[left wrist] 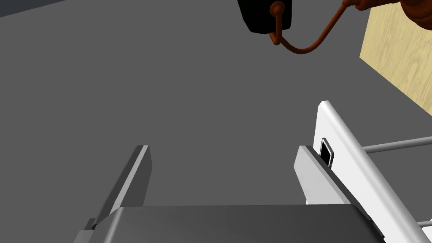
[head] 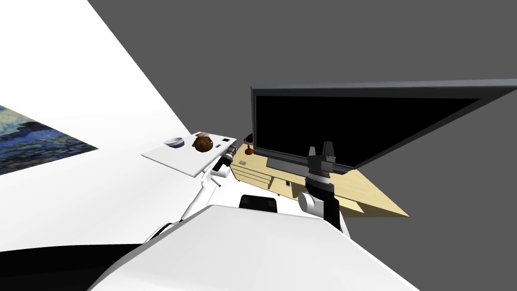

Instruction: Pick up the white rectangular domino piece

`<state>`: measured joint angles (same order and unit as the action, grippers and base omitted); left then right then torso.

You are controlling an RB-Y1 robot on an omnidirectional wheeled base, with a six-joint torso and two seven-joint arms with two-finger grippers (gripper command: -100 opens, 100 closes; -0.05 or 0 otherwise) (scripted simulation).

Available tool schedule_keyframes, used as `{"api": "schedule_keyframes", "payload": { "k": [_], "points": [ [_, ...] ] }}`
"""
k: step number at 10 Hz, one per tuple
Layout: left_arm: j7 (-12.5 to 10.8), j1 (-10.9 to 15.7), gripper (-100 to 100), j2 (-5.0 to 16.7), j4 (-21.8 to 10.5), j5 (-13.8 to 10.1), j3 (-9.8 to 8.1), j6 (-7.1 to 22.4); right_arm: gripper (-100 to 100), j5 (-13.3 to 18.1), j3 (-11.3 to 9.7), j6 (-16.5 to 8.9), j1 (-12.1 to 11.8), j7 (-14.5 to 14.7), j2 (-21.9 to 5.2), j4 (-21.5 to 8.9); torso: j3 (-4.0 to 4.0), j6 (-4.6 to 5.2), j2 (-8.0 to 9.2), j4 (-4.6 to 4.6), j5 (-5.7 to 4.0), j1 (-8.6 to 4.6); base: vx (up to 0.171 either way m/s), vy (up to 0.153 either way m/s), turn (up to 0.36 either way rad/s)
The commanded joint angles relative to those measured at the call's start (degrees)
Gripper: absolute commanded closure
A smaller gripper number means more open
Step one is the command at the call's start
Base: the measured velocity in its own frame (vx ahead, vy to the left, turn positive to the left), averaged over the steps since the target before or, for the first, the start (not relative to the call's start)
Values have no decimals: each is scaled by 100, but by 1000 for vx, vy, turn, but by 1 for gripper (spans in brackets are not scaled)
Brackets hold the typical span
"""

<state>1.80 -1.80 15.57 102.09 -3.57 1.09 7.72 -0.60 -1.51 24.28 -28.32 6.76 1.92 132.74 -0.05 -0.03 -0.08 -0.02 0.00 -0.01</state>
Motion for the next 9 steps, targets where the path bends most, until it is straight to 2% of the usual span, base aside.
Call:
{"api": "schedule_keyframes", "payload": {
  "k": [1,2,3,4,5,6,7,8,9],
  "points": [
    [-40,258,-100,118,-286,-114,-12,286,0,0,0,0,0,0,0,0,0,0,0,0,0,0,20,-4,-107],
    [-40,258,-100,118,-353,-114,-12,447,0,0,0,0,0,0,0,0,-1,2,-2,0,-1,-1,19,0,-53],
    [-63,463,-100,180,-497,-196,-14,636,0,0,0,0,0,0,0,0,0,-1,0,0,0,0,24,7,-107],
    [-63,470,-100,180,-647,-196,-14,773,0,0,0,0,0,0,0,0,-2,3,-3,0,0,2,20,9,-48],
    [-83,675,-100,236,-876,-278,-14,936,0,0,0,0,0,0,0,0,-1,-1,-2,-1,1,3,20,0,-105],
    [-83,675,-100,236,-946,-278,-14,1062,0,0,0,0,0,0,0,0,-1,1,-2,0,0,2,16,4,-44],
    [-103,873,-100,282,-1161,-359,-12,1239,0,0,0,0,0,0,0,0,0,-1,0,0,0,1,21,9,-82],
    [-103,873,-100,282,-1247,-359,-12,1422,0,0,0,0,0,0,0,0,0,1,-1,0,0,3,20,12,-56],
    [-120,1063,-100,319,-1427,-441,-8,1581,0,0,0,0,0,0,0,0,0,-2,0,0,1,5,25,13,-96]
  ]
}}
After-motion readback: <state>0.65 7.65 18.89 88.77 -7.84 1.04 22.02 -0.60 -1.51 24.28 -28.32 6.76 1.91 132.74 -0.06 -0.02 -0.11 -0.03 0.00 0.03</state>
